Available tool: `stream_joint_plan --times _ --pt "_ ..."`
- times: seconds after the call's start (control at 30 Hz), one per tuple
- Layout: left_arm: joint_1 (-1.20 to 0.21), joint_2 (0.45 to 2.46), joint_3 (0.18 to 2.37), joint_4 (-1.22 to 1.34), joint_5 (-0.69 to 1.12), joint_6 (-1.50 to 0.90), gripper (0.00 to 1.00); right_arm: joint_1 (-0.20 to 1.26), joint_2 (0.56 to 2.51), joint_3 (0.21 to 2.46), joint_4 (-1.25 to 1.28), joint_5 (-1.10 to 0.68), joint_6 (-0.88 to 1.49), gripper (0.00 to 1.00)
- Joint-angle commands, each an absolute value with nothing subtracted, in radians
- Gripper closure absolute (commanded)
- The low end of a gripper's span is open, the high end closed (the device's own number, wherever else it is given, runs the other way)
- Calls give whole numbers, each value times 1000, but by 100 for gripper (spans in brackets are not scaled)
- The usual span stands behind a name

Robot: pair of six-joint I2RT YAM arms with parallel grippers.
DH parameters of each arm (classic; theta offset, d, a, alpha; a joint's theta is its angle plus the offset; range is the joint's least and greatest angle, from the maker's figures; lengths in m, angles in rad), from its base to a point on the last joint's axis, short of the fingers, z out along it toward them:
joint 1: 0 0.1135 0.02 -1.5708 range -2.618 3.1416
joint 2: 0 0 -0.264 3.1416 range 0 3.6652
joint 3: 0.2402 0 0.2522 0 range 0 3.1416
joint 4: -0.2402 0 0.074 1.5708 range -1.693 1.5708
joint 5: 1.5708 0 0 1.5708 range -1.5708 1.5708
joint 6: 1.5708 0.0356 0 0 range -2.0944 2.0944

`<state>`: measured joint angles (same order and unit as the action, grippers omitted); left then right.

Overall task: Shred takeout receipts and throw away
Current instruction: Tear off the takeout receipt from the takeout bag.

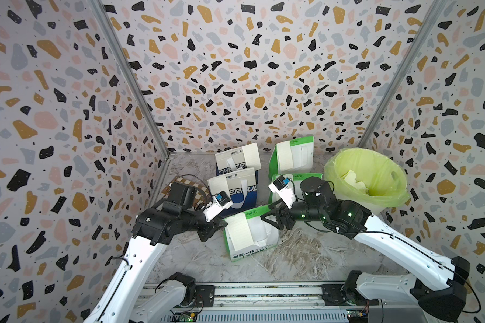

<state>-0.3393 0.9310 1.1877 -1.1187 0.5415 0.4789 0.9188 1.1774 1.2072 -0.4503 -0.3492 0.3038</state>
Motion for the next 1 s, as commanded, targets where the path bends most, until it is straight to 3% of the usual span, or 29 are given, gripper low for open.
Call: stream_joint_plan --times 0.0,0.23,0.47,0.73,0.97 --pt "-346 920 1161 -1069 601 477 82 934 1168 1191 -321 -378 327 36" --pt "-345 882 1099 -974 664 426 100 949 1225 1172 -236 -414 344 39" --pt "-347 871 1067 -941 684 396 100 960 1242 1166 -219 -400 347 45" --pt "-345 857 1045 -915 700 372 100 961 1133 1159 -238 -446 298 44" --pt "-346 849 1037 -908 709 356 100 962 1163 1092 -241 -522 293 44"
